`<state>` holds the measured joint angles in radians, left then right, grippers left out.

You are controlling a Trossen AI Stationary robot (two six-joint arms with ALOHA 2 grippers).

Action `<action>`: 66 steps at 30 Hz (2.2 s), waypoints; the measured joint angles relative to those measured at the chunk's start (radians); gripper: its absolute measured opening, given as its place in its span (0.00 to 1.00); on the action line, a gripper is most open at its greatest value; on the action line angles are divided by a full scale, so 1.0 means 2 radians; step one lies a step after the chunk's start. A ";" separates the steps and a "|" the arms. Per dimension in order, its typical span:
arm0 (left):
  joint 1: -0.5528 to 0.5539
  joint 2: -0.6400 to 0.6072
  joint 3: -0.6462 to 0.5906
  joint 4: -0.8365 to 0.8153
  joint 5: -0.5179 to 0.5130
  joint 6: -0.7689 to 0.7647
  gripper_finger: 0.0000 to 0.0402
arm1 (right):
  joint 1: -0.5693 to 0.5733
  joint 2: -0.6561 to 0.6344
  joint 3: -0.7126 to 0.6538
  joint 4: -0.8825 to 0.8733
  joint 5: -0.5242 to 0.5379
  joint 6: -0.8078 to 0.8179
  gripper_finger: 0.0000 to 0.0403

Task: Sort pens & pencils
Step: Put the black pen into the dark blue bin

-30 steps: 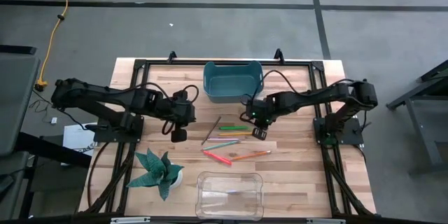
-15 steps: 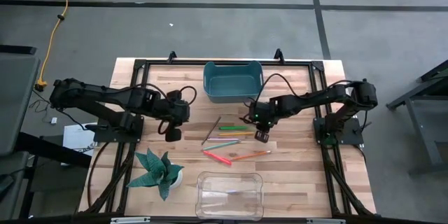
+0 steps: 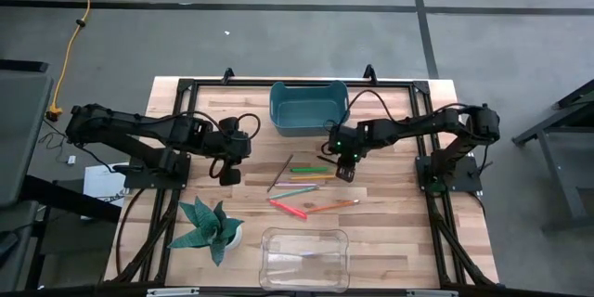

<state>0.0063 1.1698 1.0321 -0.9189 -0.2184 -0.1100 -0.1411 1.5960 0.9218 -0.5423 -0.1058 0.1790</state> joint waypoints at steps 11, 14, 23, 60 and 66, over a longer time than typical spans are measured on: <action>0.000 0.000 0.000 -0.001 -0.001 0.004 0.06 | -0.015 0.021 -0.001 -0.035 -0.005 -0.015 0.21; 0.000 0.000 0.000 -0.003 -0.001 0.004 0.06 | -0.009 0.023 -0.001 -0.039 -0.005 -0.015 0.21; 0.000 0.000 0.000 -0.003 -0.001 0.004 0.06 | 0.006 0.023 -0.001 -0.060 -0.003 -0.021 0.21; 0.000 0.000 0.000 -0.003 0.000 0.001 0.06 | 0.010 0.053 -0.001 -0.062 0.032 0.002 0.20; 0.000 0.000 0.000 -0.003 0.000 0.001 0.06 | 0.010 0.053 -0.001 -0.066 0.042 0.003 0.20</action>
<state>0.0063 1.1698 1.0321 -0.9244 -0.2176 -0.1089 -0.1215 1.7023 0.9207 -0.6734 -0.0216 0.1841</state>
